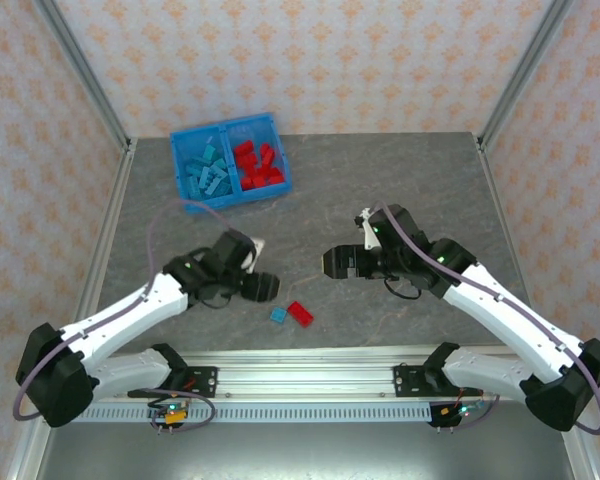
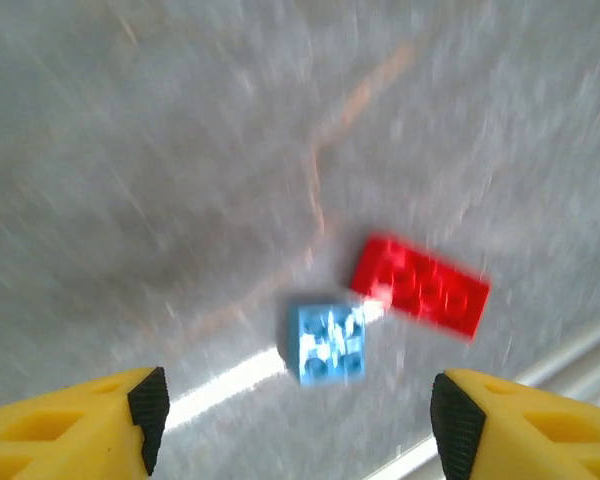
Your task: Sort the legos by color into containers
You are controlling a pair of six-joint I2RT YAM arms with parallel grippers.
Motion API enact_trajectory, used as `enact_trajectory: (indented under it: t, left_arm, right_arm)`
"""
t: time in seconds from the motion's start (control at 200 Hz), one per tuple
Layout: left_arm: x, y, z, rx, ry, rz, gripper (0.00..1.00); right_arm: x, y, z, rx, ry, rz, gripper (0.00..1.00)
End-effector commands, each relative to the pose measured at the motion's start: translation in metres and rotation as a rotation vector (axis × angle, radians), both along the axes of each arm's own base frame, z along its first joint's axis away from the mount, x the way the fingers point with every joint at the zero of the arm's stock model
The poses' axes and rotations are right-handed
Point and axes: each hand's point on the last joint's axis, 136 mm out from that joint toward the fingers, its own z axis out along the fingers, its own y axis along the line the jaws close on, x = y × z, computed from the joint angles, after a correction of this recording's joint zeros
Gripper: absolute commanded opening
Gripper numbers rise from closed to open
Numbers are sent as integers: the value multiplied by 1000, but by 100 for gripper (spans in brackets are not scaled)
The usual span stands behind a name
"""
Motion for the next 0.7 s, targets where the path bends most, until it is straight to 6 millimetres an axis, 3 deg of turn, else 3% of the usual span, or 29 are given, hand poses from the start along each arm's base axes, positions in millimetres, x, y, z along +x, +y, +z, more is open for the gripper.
enact_trajectory:
  t: [0.0,0.175,0.395,0.521,0.696]
  left_arm:
    - [-14,-2,-7,43,7,-5,81]
    - [-14,-12,-29,96,37,-46,84]
    - [-17,-39,-50,167,47,-157,84]
    - [-13,-38,-65,217,46,-138,83]
    - [-7,-35,-75,260,35,-120,70]
  right_arm:
    - [6,-2,6,5,-46,-16,98]
    - [6,-2,5,-1,-38,-17,98]
    - [3,-10,7,-11,-52,-37,98]
    - [3,-12,9,-11,-58,-44,98]
    - [3,-12,10,-11,-57,-43,98]
